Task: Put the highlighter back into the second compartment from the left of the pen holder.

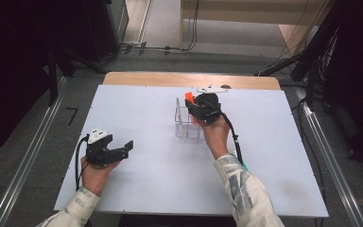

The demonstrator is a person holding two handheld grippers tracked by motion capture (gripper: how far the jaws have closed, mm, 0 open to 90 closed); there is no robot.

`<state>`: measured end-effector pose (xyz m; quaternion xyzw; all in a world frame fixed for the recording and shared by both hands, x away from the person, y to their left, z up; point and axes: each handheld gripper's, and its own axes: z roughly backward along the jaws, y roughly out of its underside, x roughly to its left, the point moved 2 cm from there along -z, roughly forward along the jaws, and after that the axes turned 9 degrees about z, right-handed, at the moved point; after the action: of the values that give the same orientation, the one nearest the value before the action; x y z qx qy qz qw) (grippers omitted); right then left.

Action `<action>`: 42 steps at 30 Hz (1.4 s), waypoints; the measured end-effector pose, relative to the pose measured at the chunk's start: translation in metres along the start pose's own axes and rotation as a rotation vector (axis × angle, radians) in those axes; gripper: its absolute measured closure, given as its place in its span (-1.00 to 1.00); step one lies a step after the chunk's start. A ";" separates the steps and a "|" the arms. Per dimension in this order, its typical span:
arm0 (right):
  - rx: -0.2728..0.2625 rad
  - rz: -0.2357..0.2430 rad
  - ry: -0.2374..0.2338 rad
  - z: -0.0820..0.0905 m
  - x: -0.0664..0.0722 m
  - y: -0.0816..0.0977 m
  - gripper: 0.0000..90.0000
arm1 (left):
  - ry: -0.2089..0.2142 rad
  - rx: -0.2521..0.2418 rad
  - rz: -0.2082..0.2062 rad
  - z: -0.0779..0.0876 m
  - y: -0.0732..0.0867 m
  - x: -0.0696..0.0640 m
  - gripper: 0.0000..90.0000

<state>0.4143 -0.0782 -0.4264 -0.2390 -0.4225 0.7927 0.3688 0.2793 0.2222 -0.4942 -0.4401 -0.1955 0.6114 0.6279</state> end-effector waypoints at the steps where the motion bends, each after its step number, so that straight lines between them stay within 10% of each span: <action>1: -0.001 0.001 -0.002 0.001 0.000 0.001 0.41 | 0.000 0.000 0.000 0.000 0.000 0.000 -0.68; 21: -0.006 0.020 -0.018 0.016 -0.001 0.017 0.06 | 0.000 0.003 0.000 0.000 0.000 0.000 -0.68; 42: -0.003 -0.024 0.003 0.064 -0.031 0.066 -0.40 | -0.007 0.002 -0.002 -0.002 0.001 -0.002 -0.68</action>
<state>0.3643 -0.1588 -0.4460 -0.2358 -0.4259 0.7872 0.3787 0.2800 0.2200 -0.4954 -0.4372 -0.1976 0.6126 0.6281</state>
